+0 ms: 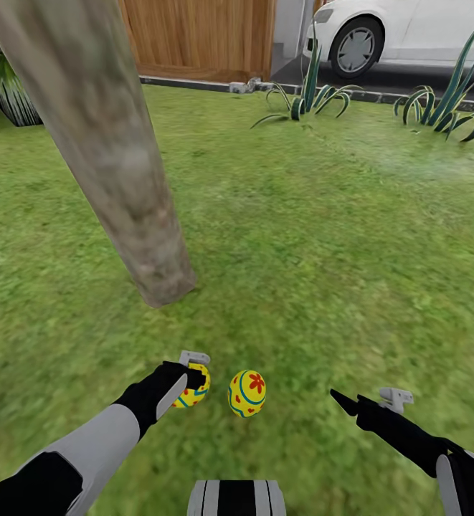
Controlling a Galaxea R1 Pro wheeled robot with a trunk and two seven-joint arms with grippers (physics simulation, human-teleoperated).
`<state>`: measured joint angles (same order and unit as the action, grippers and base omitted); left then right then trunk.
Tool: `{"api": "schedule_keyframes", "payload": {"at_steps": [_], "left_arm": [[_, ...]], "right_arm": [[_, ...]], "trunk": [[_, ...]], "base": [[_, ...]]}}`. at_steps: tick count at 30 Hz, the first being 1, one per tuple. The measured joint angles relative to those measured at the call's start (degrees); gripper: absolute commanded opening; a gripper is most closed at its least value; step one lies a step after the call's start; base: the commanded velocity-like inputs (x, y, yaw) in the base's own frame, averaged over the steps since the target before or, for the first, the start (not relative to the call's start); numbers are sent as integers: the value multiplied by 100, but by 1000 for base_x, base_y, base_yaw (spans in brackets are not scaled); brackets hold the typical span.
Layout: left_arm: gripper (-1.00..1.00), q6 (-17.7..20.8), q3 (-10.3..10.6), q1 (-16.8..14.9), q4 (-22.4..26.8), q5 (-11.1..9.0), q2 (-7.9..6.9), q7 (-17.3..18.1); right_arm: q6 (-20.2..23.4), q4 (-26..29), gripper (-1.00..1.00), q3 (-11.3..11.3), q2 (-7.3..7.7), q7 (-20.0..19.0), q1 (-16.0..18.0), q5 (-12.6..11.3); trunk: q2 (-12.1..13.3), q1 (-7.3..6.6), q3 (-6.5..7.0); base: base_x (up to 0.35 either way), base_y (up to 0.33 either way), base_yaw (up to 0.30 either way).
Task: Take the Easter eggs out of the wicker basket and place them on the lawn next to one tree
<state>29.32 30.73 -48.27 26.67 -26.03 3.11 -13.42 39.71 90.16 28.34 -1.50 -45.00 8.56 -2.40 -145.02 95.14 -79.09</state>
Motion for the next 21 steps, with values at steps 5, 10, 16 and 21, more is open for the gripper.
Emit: {"api": "schedule_keyframes", "payload": {"at_steps": [5, 10, 16, 21], "left_arm": [[-100, 4, -4, 5, 4, 1, 12, -2], [100, 5, -4, 5, 5, 1, 18, -5], [100, 5, -5, 5, 5, 1, 18, -6], [100, 5, -2, 5, 5, 1, 19, -6]], "right_arm": [[-1, 0, 100, 0, 1, -18, 1, -3], [-1, 0, 100, 0, 1, -21, 1, -1], [-1, 3, 100, 0, 2, -21, 1, -2], [-2, 1, 100, 0, 1, -21, 1, -3]], "trunk": [[0, 0, 0], [0, 0, 0], [0, 0, 0], [0, 0, 0]], "base": [[0, 0, 0], [0, 0, 0], [0, 0, 0], [0, 0, 0]]}}
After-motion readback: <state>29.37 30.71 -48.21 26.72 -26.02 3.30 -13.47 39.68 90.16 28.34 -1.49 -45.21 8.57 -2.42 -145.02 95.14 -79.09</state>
